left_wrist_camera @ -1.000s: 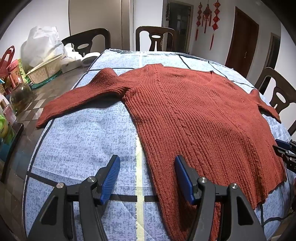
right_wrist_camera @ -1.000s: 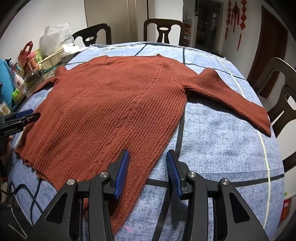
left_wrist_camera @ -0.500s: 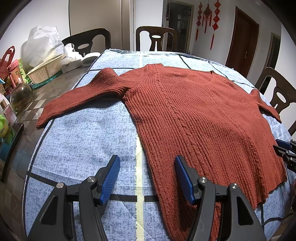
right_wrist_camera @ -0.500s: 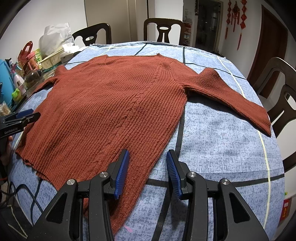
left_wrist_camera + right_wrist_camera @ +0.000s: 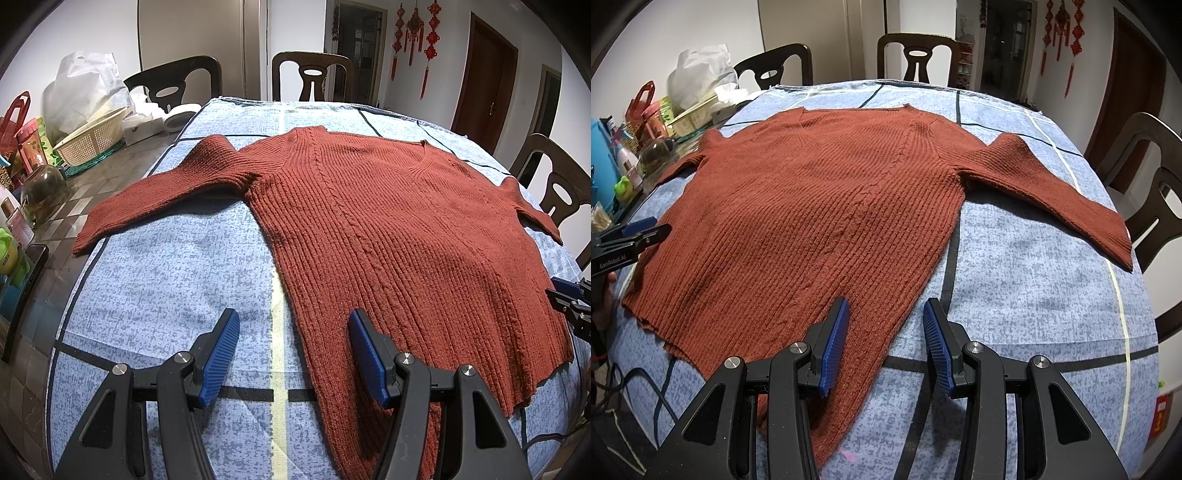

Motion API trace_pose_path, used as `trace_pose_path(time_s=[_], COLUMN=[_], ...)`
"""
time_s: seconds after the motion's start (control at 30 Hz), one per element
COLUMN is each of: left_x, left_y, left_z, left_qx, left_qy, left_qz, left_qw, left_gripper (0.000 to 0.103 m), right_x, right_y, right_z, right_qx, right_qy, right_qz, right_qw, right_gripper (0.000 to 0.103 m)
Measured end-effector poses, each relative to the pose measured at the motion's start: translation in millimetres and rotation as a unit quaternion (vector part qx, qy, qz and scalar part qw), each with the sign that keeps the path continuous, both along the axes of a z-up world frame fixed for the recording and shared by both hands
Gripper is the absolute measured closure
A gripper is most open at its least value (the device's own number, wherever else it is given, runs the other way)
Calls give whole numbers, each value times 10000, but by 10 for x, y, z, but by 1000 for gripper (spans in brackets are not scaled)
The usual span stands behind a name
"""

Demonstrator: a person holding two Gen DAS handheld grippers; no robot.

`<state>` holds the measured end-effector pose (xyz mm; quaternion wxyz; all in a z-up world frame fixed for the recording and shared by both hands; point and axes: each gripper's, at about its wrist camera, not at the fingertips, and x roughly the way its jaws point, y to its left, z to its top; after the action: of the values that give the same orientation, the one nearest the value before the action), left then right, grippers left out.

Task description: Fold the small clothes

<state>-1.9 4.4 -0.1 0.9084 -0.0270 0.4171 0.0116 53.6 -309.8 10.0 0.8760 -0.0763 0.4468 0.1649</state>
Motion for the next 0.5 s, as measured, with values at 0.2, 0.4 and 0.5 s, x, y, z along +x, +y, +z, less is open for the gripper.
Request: trace_pose_path(time_s=[0.2,0.4,0.5], left_x=[0,1,1], left_y=[5,1,-2], left_z=[0,1,2], left_qx=[-1,4,6], left_qy=[1,2,2], left_qz=[1,0,2], left_qw=[10000,10000,10000], left_gripper=[38,38,38], right_x=[8,5,8], right_y=[19,12,5], right_z=[5,14,15], right_qx=[10,3,21], right_qy=[7,18,16], right_qz=[0,-3,1], right_qw=[10000,10000,10000], right_gripper=[60,60,60])
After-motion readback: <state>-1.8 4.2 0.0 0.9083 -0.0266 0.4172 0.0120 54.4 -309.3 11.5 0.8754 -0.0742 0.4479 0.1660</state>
